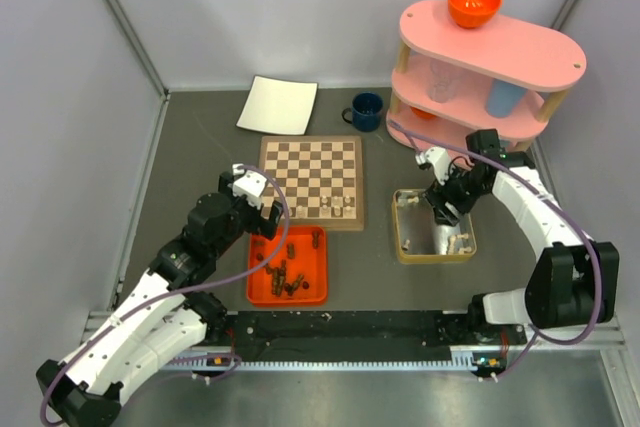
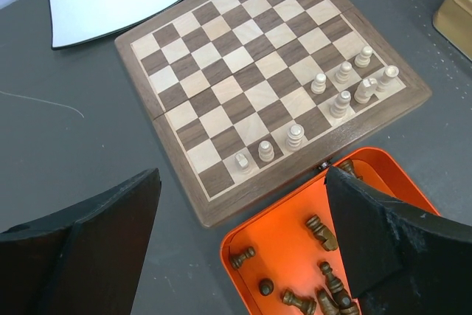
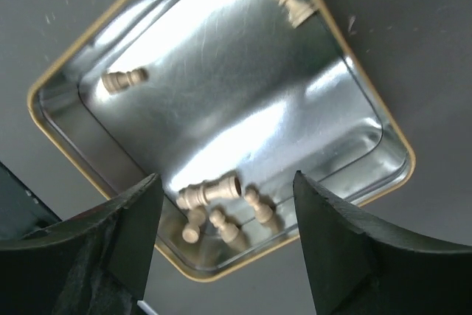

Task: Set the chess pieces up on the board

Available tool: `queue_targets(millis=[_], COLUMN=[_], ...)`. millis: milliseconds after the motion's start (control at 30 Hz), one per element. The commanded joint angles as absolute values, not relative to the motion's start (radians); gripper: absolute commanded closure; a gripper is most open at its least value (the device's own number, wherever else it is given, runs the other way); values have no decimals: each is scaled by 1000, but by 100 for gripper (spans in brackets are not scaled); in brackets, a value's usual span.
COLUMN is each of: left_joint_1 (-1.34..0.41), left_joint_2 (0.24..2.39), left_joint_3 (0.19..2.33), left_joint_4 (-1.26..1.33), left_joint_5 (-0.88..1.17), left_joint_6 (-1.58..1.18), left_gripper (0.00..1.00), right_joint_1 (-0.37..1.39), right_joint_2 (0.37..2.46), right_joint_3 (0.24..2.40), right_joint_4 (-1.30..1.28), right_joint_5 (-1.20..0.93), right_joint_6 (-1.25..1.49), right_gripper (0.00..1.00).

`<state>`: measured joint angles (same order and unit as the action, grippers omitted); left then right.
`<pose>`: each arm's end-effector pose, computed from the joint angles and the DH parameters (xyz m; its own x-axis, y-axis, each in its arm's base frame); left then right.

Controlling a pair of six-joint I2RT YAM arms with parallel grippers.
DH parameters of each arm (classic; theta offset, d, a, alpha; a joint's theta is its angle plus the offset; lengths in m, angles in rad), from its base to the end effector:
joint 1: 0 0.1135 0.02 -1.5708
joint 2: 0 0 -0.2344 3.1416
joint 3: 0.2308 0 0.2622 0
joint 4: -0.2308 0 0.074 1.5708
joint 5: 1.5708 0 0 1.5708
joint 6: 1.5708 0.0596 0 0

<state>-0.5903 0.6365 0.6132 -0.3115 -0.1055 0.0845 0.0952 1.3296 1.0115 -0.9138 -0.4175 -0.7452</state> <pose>0.1812 -0.1139 0.2631 -0.2322 0.2566 -0.9382 0.4923 0.8629 0.1142 0.2644 0.0495 0.1971 -0.5401 -0.6743 -0.5037 -0.7991 0.5986 0.0556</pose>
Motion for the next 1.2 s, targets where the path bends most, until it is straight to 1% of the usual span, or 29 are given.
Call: queue_targets(millis=[0,100,233,267,467,533,700,733,800,833,867,900,933,1167], left_joint_1=[-586,-586,-586,-586,-586,-586,-586,-586,-586,-584,-586,-584,-586,-584], left_joint_2=[640,627,615,618,617,618,617,617,618,617,618,617,618,612], left_joint_3=[620,612,609,611,611,609,611,611,609,609,609,611,611,611], left_joint_4=[-261,-261,-259,-261,-261,-259,-261,-262,-261,-261,-261,-261,-259,-252], left_joint_5=[-110,-109,-113,-114,-112,-109,-109,-109,-112,-110,-112,-110,-112,-55], left_joint_6=[104,103,103,101,101,103,103,101,100,100,101,100,101,86], left_gripper=[2,2,2,2,2,2,2,2,2,2,2,2,2,2], right_joint_1=[104,132,152,153,153,152,155,155,153,155,155,153,153,141], right_joint_2=[1397,1422,1442,1443,1445,1448,1482,1485,1493,1494,1493,1486,1480,1431], right_joint_3=[1037,991,950,946,855,839,816,812,807,807,808,813,819,945], right_joint_4=[-1037,-1028,-979,-979,-933,-917,-867,-858,-842,-838,-833,-827,-827,-848], right_joint_5=[-331,-272,-146,-131,-29,-37,-87,-90,-106,-109,-113,-132,-143,-357], right_joint_6=[-899,-943,-1015,-1031,-1147,-1166,-1170,-1170,-1169,-1166,-1163,-1152,-1143,-985], right_gripper=[34,43,47,49,51,52,65,73,81,90,94,95,99,100])
